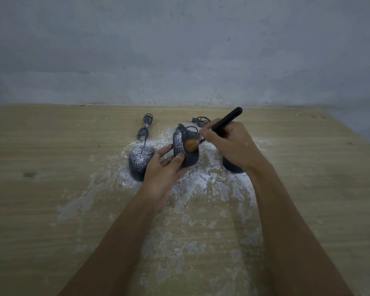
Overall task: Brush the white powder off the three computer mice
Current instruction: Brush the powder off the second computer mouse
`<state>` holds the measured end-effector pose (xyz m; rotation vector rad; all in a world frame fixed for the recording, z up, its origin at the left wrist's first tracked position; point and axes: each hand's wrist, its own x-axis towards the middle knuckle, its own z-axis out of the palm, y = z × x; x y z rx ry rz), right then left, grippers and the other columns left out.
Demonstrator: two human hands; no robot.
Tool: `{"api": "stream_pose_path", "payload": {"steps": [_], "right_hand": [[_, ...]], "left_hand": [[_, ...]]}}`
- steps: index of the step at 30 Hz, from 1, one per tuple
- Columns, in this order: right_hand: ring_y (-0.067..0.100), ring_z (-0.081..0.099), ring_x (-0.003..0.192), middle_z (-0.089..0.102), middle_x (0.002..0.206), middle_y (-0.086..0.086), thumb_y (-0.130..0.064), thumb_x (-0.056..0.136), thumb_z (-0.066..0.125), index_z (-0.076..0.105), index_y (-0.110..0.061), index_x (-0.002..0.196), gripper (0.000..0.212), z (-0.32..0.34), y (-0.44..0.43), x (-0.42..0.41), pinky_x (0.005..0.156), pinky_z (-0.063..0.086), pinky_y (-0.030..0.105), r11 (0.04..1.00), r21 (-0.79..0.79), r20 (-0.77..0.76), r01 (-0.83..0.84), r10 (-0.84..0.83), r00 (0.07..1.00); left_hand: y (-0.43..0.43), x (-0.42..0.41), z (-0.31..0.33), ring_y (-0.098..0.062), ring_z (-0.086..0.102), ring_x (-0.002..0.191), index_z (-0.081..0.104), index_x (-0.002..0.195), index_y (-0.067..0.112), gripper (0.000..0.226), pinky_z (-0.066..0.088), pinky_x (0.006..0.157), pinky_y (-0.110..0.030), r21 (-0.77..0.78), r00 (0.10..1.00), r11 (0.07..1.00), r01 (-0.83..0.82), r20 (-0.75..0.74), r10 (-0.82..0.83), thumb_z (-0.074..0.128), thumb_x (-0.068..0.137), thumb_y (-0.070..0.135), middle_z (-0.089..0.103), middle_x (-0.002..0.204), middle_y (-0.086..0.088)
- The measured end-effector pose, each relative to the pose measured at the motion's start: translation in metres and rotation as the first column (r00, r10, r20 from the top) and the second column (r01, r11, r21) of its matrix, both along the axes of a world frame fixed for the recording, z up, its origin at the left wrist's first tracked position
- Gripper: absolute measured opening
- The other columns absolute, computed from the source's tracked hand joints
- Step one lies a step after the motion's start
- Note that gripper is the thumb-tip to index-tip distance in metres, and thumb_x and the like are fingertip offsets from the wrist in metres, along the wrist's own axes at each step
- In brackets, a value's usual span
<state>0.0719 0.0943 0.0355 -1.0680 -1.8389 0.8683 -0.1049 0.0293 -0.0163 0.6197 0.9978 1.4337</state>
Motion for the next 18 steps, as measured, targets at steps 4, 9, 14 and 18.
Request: {"api": "stream_pose_path", "payload": {"steps": [4, 9, 14, 18], "right_hand": [[0.01, 0.041, 0.046, 0.053, 0.051, -0.011, -0.028, 0.097, 0.069, 0.076, -0.023, 0.088, 0.013, -0.002, -0.002, 0.003, 0.046, 0.036, 0.021, 0.995, -0.077, 0.045, -0.065, 0.068, 0.997], [0.01, 0.044, 0.048, 0.056, 0.055, -0.009, -0.026, 0.096, 0.071, 0.078, -0.023, 0.087, 0.012, -0.002, 0.0, 0.006, 0.046, 0.037, 0.019, 0.994, -0.079, 0.037, -0.078, 0.081, 0.996], [0.014, 0.045, 0.05, 0.058, 0.062, 0.005, -0.027, 0.097, 0.069, 0.075, -0.021, 0.088, 0.012, -0.005, 0.003, 0.003, 0.047, 0.038, 0.025, 0.994, -0.102, -0.017, 0.035, -0.036, 0.999], [0.022, 0.05, 0.059, 0.063, 0.069, 0.021, -0.027, 0.097, 0.068, 0.074, -0.025, 0.088, 0.011, -0.004, 0.009, 0.005, 0.054, 0.04, 0.033, 0.984, 0.007, -0.119, 0.18, -0.178, 0.977]], "left_hand": [[0.0, -0.001, 0.0, -0.027, 0.072, 0.105, 0.048, 0.133, 0.012, 0.043, 0.061, 0.082, -0.032, 0.003, 1.0, 1.0, 0.015, -0.003, -0.015, 0.06, 0.094, 0.0, 0.067, 0.124, -0.022], [0.0, 0.0, 0.0, -0.027, 0.073, 0.102, 0.046, 0.136, 0.011, 0.045, 0.061, 0.083, -0.035, 0.005, 1.0, 1.0, 0.011, -0.018, -0.011, 0.06, 0.094, 0.001, 0.067, 0.124, -0.022], [0.0, -0.001, 0.001, -0.027, 0.073, 0.102, 0.045, 0.139, 0.01, 0.046, 0.061, 0.084, -0.034, 0.001, 1.0, 1.0, 0.013, 0.011, -0.013, 0.059, 0.095, 0.001, 0.068, 0.123, -0.021], [-0.001, 0.0, 0.002, -0.024, 0.074, 0.1, 0.046, 0.137, 0.01, 0.043, 0.061, 0.083, -0.033, -0.008, 1.0, 1.0, 0.008, 0.009, -0.008, 0.056, 0.097, 0.0, 0.07, 0.116, -0.016]]}}
